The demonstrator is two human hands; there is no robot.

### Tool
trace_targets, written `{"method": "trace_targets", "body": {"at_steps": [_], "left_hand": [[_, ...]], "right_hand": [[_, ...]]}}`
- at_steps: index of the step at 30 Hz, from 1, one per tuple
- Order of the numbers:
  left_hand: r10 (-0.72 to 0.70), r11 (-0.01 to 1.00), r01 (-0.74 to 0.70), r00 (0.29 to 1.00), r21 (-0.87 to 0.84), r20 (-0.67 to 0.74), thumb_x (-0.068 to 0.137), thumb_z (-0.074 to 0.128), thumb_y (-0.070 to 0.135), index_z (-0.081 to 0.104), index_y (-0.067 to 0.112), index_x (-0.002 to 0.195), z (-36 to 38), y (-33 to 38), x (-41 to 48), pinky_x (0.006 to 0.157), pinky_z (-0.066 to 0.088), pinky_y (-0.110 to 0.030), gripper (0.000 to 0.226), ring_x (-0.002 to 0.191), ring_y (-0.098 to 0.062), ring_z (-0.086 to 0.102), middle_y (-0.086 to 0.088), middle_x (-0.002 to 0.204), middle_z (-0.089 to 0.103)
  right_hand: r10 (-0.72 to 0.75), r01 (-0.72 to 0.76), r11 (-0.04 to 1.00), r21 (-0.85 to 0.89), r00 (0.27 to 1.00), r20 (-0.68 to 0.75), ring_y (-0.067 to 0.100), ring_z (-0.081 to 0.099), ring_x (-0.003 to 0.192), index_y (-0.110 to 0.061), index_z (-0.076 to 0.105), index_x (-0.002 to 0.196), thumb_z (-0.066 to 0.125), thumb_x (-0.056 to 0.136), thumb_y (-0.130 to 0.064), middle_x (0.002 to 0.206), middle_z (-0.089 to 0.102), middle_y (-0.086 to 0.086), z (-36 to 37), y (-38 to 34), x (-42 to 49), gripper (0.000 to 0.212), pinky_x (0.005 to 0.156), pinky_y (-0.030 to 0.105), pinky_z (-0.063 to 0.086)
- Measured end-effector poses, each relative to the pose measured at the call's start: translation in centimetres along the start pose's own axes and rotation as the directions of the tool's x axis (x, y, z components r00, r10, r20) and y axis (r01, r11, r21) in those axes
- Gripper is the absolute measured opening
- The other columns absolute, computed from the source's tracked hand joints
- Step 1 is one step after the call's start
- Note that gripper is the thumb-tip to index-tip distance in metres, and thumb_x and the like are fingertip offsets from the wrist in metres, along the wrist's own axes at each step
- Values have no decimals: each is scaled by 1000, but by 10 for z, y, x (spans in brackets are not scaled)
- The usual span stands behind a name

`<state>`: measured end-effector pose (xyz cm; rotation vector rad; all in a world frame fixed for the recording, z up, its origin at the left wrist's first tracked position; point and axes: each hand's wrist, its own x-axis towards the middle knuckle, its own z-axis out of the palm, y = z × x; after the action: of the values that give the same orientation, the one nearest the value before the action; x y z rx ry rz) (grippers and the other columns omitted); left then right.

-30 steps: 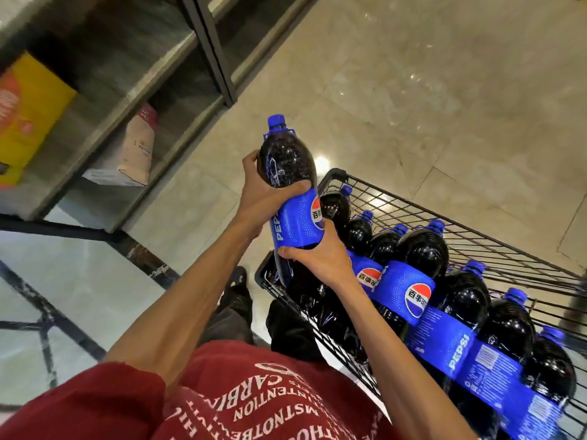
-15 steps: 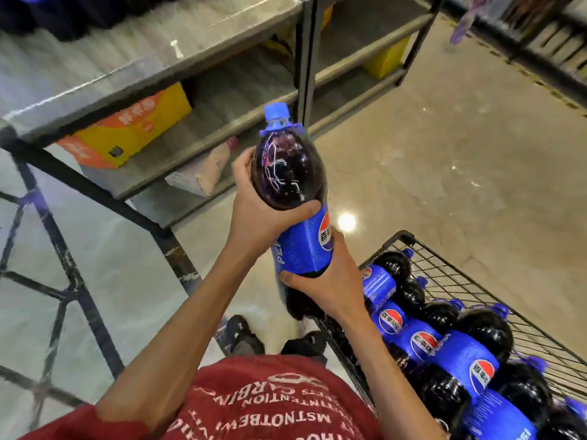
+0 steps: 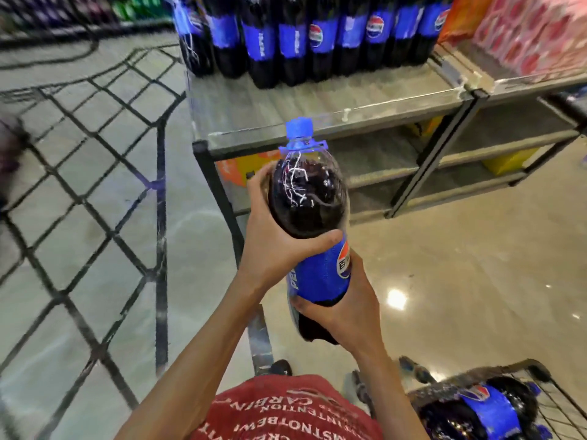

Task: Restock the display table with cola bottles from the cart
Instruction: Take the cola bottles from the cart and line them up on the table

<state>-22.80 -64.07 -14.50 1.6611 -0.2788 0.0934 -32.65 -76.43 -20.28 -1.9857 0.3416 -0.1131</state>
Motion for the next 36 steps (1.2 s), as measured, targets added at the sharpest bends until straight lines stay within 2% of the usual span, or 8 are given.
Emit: {"method": "trace_targets", "body": {"at_steps": [3, 8, 14, 18, 22, 27, 32, 36], "left_hand": [[29, 999, -28, 998, 22, -55, 50, 96, 19, 33, 22, 139, -34, -1, 13, 104, 43, -18, 109, 130, -5, 52, 5, 142, 46], [17, 1000, -13, 987, 25, -162, 52, 92, 13, 32, 21, 139, -70, -1, 34, 98, 45, -14, 106, 123, 4, 54, 20, 135, 48], [41, 999, -35, 968, 28, -248, 52, 94, 13, 31, 15, 143, -90, -7, 69, 108, 47, -36, 110, 129, -11, 55, 3, 142, 49], [53, 999, -48, 956, 25, -289, 51, 95, 16, 30, 15, 143, -88, -6, 101, 109, 47, -35, 113, 130, -12, 55, 2, 143, 48], [74, 997, -68, 949, 29, -306, 52, 93, 24, 30, 16, 143, -81, -8, 142, 109, 47, -40, 111, 131, -16, 55, 1, 144, 48], [78, 997, -68, 944, 41, -321, 52, 92, 27, 30, 17, 143, -70, -12, 206, 107, 46, -29, 111, 130, -10, 55, 6, 142, 49], [84, 996, -65, 936, 66, -342, 52, 95, 14, 31, 17, 143, -60, -29, 263, 109, 47, -46, 111, 130, -16, 56, 7, 141, 50], [94, 995, -72, 932, 75, -351, 53, 95, 12, 32, 17, 142, -55, -41, 301, 108, 48, -45, 109, 130, -16, 56, 13, 139, 50]], "right_hand": [[-51, 49, 998, 27, 997, 65, -11, 58, 107, -64, 34, 126, 91, 50, -58, 121, 55, -38, 30, -15, 17, 95, 85, 22, 56], [-109, 108, 994, 16, 985, 131, -4, 62, 105, -45, 42, 136, 91, 48, -58, 122, 61, -25, 60, -36, 51, 101, 84, 32, 60], [-183, 182, 983, 22, 968, 173, -5, 62, 107, -48, 41, 137, 92, 50, -57, 122, 62, -27, 74, -55, 93, 101, 86, 31, 59], [-226, 222, 974, 42, 953, 202, -2, 62, 107, -51, 42, 131, 94, 52, -52, 120, 61, -24, 76, -65, 135, 95, 83, 31, 60], [-260, 247, 965, 86, 941, 219, 0, 61, 110, -52, 41, 132, 97, 53, -47, 122, 61, -25, 74, -72, 184, 96, 85, 29, 59], [-269, 250, 962, 107, 935, 233, 2, 62, 110, -48, 41, 136, 96, 52, -48, 123, 61, -25, 69, -80, 251, 101, 84, 35, 60], [-265, 244, 963, 114, 931, 252, 2, 63, 111, -47, 42, 136, 97, 53, -48, 124, 61, -23, 70, -83, 312, 100, 83, 31, 61], [-246, 216, 967, 136, 930, 272, 4, 64, 109, -43, 45, 135, 98, 52, -47, 122, 64, -19, 75, -81, 355, 99, 83, 32, 61]]}}
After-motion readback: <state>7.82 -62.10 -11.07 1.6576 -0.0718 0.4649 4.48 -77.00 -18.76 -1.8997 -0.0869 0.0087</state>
